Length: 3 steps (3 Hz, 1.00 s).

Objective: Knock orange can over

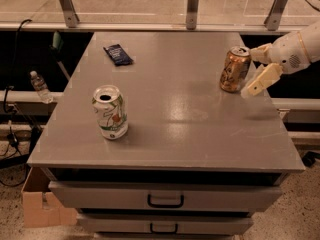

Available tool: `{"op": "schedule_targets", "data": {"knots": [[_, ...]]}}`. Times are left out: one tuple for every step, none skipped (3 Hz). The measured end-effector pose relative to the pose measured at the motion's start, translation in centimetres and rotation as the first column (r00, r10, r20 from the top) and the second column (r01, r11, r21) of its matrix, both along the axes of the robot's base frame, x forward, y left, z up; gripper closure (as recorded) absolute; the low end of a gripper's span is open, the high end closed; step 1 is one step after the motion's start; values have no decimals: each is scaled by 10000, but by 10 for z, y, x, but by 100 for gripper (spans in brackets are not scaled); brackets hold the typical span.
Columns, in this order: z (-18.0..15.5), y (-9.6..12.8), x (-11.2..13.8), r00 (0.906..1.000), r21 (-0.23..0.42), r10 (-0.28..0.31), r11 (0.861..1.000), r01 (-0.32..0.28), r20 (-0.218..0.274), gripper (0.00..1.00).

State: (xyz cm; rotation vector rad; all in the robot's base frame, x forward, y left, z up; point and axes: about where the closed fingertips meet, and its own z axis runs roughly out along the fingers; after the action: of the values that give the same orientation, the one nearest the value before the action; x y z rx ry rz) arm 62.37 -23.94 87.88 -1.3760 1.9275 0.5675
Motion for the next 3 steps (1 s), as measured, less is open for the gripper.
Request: {"op": "schedule_targets", "data": {"knots": [[1,54,-10,9949,704,1008,9924,-1008,36,0],[21,110,-18,9772,1271,2072,9691,-2115,466,0],[50,154,-25,9512,1595,2905,9392,-3042,1037,0]]}}
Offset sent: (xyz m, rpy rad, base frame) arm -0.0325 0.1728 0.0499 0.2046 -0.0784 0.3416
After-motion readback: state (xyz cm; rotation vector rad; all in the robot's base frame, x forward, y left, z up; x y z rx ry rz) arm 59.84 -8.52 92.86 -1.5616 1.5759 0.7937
